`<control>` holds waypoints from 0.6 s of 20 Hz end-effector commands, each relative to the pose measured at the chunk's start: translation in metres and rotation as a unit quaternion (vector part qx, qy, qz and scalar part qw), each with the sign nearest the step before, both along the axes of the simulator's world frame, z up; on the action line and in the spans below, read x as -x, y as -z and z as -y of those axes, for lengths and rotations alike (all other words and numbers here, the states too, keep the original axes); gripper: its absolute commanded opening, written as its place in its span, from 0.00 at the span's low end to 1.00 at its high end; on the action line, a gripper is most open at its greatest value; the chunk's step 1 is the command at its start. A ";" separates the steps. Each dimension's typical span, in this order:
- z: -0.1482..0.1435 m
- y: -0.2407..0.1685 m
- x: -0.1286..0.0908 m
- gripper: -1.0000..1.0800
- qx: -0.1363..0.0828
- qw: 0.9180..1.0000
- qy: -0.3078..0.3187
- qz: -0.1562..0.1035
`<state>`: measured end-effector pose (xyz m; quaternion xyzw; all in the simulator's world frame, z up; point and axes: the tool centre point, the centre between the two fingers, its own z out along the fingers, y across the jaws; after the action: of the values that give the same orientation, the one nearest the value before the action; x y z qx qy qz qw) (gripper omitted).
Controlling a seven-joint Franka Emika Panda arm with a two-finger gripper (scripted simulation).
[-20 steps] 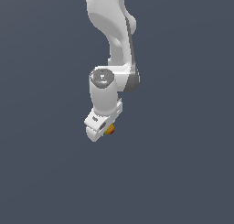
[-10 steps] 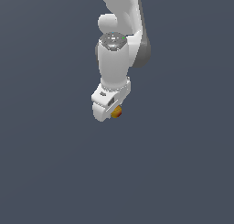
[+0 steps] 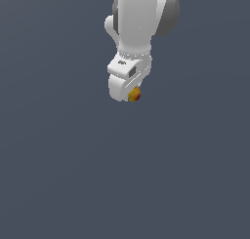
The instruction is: Pick up the object and move it to a goal position.
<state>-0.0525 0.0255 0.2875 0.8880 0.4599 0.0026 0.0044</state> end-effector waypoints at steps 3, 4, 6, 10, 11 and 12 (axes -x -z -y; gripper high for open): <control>-0.016 -0.041 0.019 0.00 -0.001 1.000 -0.001 -0.002; -0.019 -0.049 0.022 0.00 -0.001 1.000 -0.001 -0.002; -0.024 -0.064 0.028 0.00 -0.002 1.000 -0.001 -0.002; -0.033 -0.089 0.038 0.00 -0.002 1.000 -0.001 -0.003; -0.035 -0.093 0.040 0.00 -0.002 1.000 -0.001 -0.004; -0.036 -0.098 0.042 0.00 -0.002 1.000 -0.001 -0.004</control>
<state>-0.0908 0.0593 0.3775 0.8875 0.4608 0.0007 0.0010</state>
